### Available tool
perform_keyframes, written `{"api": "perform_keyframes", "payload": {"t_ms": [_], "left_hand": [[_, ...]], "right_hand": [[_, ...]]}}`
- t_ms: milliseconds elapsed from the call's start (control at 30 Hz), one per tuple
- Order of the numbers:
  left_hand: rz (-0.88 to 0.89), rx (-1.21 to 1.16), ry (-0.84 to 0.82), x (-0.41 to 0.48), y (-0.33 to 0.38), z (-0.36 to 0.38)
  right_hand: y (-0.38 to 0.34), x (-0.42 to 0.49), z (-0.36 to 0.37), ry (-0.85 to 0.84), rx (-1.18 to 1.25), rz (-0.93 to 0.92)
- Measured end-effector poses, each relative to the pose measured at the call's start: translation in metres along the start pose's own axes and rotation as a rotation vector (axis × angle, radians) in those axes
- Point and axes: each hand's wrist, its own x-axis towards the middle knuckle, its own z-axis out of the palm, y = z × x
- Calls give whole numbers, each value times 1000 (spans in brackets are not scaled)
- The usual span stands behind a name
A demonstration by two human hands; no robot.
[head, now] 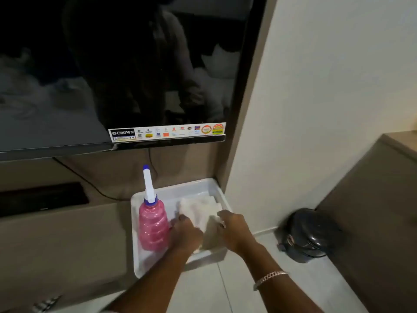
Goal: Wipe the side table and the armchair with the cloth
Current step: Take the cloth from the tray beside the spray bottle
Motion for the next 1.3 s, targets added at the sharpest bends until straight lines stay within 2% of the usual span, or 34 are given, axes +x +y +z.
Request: {"api": "perform_keyframes", "payload": {"t_ms": [133, 200, 300, 400, 500, 600, 667, 767, 1033, 1167, 1300], "left_hand": [[-78, -332, 90, 9, 2, 13], [-115, -490, 112, 13, 3, 11], [-66, -658, 124, 10, 13, -1], [-28, -776, 65, -7, 30, -14], [111, -992, -48, -38, 43, -30], [242, -1122, -265, -74, 53, -35], [299, -1119, -428, -100, 61, -23], [348, -1020, -580, -146, 71, 13], [524, -641, -878, -351, 69, 148], [621, -495, -1002, -469, 40, 223], [651, -321, -1218, -579, 7, 289]], "right_hand": [[-4, 19, 23, 3, 39, 82], [-6, 23, 27, 55, 146, 136], [0, 18, 19, 170, 329, 166], [5, 3, -1, 271, 524, 206], [14, -23, -33, 352, 789, 334], [35, -69, -68, 227, 1129, 435], [53, -115, -87, 173, 1362, 381], [82, -196, -107, 301, 1516, 372], [179, -456, -93, 816, 1492, 618], [224, -605, -70, 1003, 1500, 741], [254, -738, -45, 1166, 1561, 870]]}}
